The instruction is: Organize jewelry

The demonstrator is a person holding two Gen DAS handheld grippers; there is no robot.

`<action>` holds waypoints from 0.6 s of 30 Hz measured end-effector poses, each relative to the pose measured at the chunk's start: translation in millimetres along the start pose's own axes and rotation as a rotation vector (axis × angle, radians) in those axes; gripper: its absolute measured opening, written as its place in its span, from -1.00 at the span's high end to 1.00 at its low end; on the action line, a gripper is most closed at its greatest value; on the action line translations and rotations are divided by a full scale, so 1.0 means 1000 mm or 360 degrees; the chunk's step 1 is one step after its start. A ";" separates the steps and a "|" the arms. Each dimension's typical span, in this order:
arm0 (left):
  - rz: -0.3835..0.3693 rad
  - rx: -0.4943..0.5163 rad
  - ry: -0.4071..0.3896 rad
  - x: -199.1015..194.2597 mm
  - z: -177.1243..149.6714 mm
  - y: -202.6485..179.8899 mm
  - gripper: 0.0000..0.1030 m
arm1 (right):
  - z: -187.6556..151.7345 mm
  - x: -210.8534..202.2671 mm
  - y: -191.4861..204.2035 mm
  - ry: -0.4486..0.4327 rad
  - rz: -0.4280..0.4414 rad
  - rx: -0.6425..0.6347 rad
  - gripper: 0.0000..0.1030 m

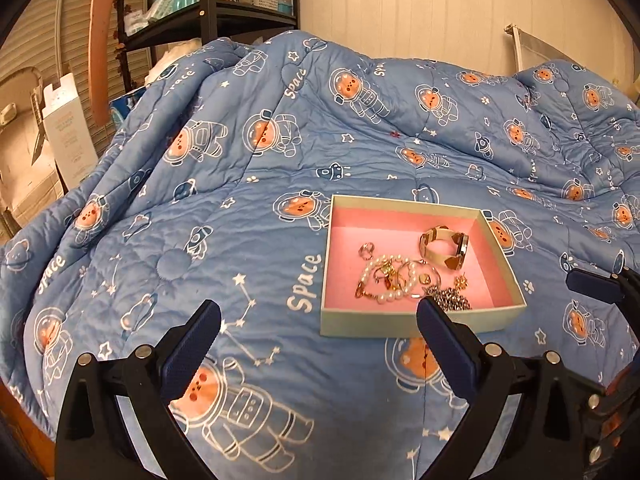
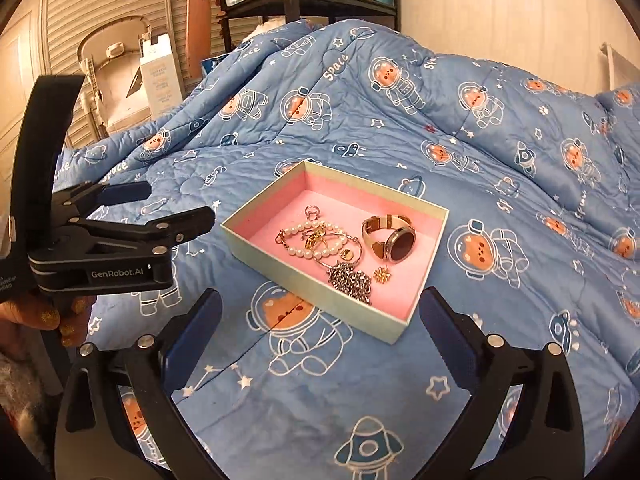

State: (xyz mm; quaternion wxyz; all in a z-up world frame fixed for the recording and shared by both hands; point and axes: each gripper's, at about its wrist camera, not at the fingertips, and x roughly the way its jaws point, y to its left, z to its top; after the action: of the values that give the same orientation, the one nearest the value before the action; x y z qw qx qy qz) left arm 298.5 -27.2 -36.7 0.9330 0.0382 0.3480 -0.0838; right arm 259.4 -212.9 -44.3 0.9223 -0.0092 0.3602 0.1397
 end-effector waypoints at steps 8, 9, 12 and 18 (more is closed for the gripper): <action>0.0098 -0.0069 -0.0001 -0.067 -0.037 0.013 -0.87 | -0.032 -0.068 0.011 -0.0037 -0.0112 0.0194 -0.89; 0.0102 -0.0072 -0.0007 -0.076 -0.043 0.012 -0.87 | -0.037 -0.077 0.014 -0.0049 -0.0147 0.0206 -0.89; 0.0108 -0.0061 -0.0020 -0.102 -0.060 0.006 -0.87 | -0.052 -0.104 0.022 -0.0107 -0.0257 0.0235 -0.89; 0.0145 -0.0001 -0.0093 -0.148 -0.087 -0.014 -0.87 | -0.078 -0.148 0.037 -0.0169 -0.0393 0.0238 -0.89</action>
State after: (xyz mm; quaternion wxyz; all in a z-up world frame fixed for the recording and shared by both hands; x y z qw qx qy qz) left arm 130.1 -10.9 -5.5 0.9456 0.0511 0.3186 -0.0423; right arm 94.3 -223.6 -0.4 0.9483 0.0227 0.3165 -0.0018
